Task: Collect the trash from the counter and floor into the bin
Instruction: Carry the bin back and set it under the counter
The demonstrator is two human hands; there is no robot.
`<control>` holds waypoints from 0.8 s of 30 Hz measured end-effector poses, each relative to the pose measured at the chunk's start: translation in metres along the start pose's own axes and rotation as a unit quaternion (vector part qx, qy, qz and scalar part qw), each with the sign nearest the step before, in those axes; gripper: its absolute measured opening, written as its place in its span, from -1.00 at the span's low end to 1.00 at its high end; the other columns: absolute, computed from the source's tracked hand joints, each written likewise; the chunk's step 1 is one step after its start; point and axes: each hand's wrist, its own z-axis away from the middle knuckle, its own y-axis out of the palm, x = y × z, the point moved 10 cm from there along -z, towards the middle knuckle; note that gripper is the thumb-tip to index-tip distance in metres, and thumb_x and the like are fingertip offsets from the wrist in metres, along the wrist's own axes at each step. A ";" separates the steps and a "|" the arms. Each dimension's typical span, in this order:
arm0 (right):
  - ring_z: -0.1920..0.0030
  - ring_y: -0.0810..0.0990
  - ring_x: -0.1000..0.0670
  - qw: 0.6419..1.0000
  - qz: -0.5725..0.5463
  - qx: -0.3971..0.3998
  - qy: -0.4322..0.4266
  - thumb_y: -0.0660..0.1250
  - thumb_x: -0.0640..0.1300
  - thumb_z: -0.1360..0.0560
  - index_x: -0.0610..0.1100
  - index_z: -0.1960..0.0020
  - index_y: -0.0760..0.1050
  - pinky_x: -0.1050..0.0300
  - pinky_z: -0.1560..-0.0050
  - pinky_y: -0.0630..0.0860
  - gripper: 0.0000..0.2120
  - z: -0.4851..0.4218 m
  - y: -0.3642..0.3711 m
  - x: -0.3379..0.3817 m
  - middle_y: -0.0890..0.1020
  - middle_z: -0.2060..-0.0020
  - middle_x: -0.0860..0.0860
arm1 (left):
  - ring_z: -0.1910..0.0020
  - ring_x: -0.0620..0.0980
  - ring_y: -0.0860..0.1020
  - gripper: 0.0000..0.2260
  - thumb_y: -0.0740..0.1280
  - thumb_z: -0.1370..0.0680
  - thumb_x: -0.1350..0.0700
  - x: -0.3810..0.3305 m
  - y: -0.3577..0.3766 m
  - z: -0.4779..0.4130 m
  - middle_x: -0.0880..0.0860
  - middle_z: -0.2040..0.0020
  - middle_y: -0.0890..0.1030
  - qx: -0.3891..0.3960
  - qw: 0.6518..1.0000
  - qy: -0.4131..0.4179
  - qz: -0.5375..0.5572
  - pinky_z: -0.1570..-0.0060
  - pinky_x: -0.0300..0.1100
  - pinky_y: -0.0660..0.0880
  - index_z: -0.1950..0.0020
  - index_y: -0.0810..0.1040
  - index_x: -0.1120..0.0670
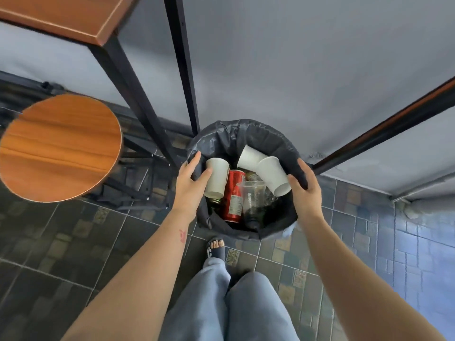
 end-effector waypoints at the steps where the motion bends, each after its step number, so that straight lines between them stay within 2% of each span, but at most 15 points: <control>1: -0.32 0.29 0.21 1.000 0.005 0.003 0.004 0.29 -0.12 -0.59 0.18 -0.41 0.38 0.22 -0.27 0.23 -0.56 -0.014 0.000 -0.001 0.39 -0.40 0.19 | -0.51 -0.08 0.24 -0.53 0.36 -0.60 0.06 0.001 0.008 -0.008 -0.05 -0.54 0.27 -0.004 1.000 -0.005 0.000 -0.35 -0.19 0.25 -0.49 0.39 -0.20; 5: -0.29 0.31 0.22 0.999 0.024 0.030 0.020 0.29 -0.10 -0.58 0.21 -0.40 0.39 0.21 -0.22 0.25 -0.57 -0.075 0.005 -0.010 0.41 -0.31 0.26 | -0.51 -0.06 0.23 -0.53 0.36 -0.60 0.05 0.011 0.039 -0.040 -0.04 -0.54 0.26 -0.033 0.999 -0.032 -0.003 -0.45 -0.08 0.23 -0.49 0.38 -0.21; 8: -0.29 0.31 0.21 0.997 0.043 0.059 0.027 0.28 -0.10 -0.59 0.23 -0.38 0.39 0.18 -0.27 0.25 -0.58 -0.120 0.015 -0.025 0.38 -0.24 0.30 | -0.51 -0.08 0.24 -0.55 0.36 -0.60 0.03 0.025 0.058 -0.060 -0.04 -0.53 0.29 -0.071 0.996 -0.053 0.009 -0.40 -0.14 0.22 -0.48 0.40 -0.19; 11: -0.31 0.31 0.21 0.995 0.061 0.071 0.032 0.28 -0.09 -0.58 0.25 -0.37 0.40 0.16 -0.32 0.24 -0.59 -0.162 0.028 -0.048 0.39 -0.24 0.33 | -0.43 -0.17 0.28 -0.56 0.37 -0.59 0.02 0.049 0.077 -0.084 -0.09 -0.49 0.32 -0.099 0.992 -0.067 0.026 -0.33 -0.23 0.24 -0.47 0.42 -0.17; 13: -0.31 0.32 0.21 0.994 0.068 0.081 0.034 0.28 -0.10 -0.58 0.24 -0.36 0.41 0.15 -0.33 0.24 -0.59 -0.189 0.040 -0.067 0.40 -0.24 0.32 | -0.39 -0.23 0.26 -0.56 0.36 -0.59 -0.01 0.071 0.089 -0.103 -0.14 -0.47 0.31 -0.110 0.990 -0.083 0.033 -0.33 -0.22 0.21 -0.47 0.42 -0.18; 16: -0.29 0.32 0.22 0.992 0.078 0.095 0.040 0.27 -0.11 -0.58 0.24 -0.33 0.43 0.16 -0.31 0.24 -0.62 -0.223 0.061 -0.102 0.41 -0.23 0.33 | -0.51 -0.17 0.18 -0.57 0.35 -0.59 -0.08 0.109 0.101 -0.131 -0.13 -0.52 0.26 -0.124 0.986 -0.108 0.031 -0.45 -0.12 0.16 -0.45 0.42 -0.22; 18: -0.29 0.32 0.22 0.991 0.082 0.100 0.042 0.27 -0.11 -0.59 0.23 -0.31 0.45 0.18 -0.29 0.23 -0.63 -0.242 0.076 -0.128 0.41 -0.23 0.31 | -0.53 -0.09 0.21 -0.58 0.35 -0.58 -0.08 0.135 0.108 -0.153 -0.08 -0.54 0.28 -0.128 0.985 -0.113 0.032 -0.49 -0.06 0.19 -0.44 0.44 -0.22; 24: -0.30 0.32 0.22 0.990 0.083 0.108 0.036 0.27 -0.12 -0.59 0.20 -0.32 0.45 0.24 -0.23 0.22 -0.64 -0.293 0.124 -0.202 0.42 -0.33 0.24 | -0.38 -0.22 0.31 -0.60 0.36 -0.59 -0.03 0.213 0.118 -0.209 -0.14 -0.46 0.36 -0.142 0.983 -0.106 0.047 -0.42 -0.19 0.23 -0.44 0.47 -0.16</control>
